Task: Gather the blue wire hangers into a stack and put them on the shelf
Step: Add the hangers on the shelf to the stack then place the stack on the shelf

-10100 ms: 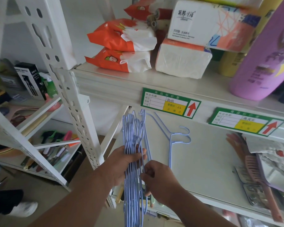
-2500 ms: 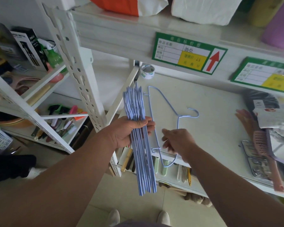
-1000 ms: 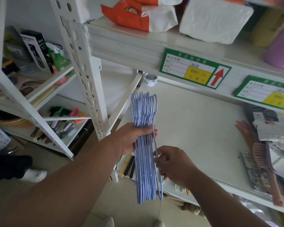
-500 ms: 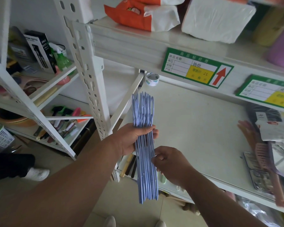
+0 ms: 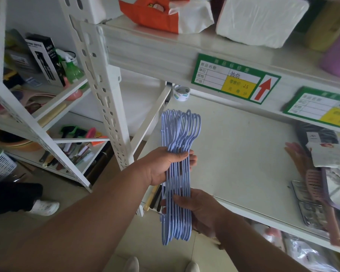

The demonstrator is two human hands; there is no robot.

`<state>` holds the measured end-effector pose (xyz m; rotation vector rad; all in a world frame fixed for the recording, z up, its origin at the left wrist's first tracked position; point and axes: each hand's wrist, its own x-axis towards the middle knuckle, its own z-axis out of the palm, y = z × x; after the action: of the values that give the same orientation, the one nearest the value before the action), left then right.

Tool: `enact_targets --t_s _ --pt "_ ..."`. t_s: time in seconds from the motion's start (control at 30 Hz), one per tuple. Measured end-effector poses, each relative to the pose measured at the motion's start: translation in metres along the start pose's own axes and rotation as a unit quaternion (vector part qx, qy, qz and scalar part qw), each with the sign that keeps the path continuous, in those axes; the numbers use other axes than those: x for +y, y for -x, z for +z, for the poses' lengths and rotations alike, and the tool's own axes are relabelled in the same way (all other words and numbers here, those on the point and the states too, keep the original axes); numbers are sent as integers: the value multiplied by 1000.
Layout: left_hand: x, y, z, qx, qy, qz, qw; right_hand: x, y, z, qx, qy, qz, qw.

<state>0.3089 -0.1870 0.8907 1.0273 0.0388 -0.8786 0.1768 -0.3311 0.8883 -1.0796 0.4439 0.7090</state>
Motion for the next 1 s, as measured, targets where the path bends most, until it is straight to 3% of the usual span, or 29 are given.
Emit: enact_targets --t_s 0.1,0.43,0.57,1.0 --pt "-2 -4 1 -13 11 -7 1000 2 -2 -1 -8 -35 -3 999" --pt "-3 4 5 -62 86 -2 994 3 2 -4 -1 -18 -27 999" --pt "-4 4 4 -81 68 5 994 2 4 -6 8 7 -32 999" --pt "-7 0 12 -53 43 27 997 -5 6 0 45 77 -37 995"
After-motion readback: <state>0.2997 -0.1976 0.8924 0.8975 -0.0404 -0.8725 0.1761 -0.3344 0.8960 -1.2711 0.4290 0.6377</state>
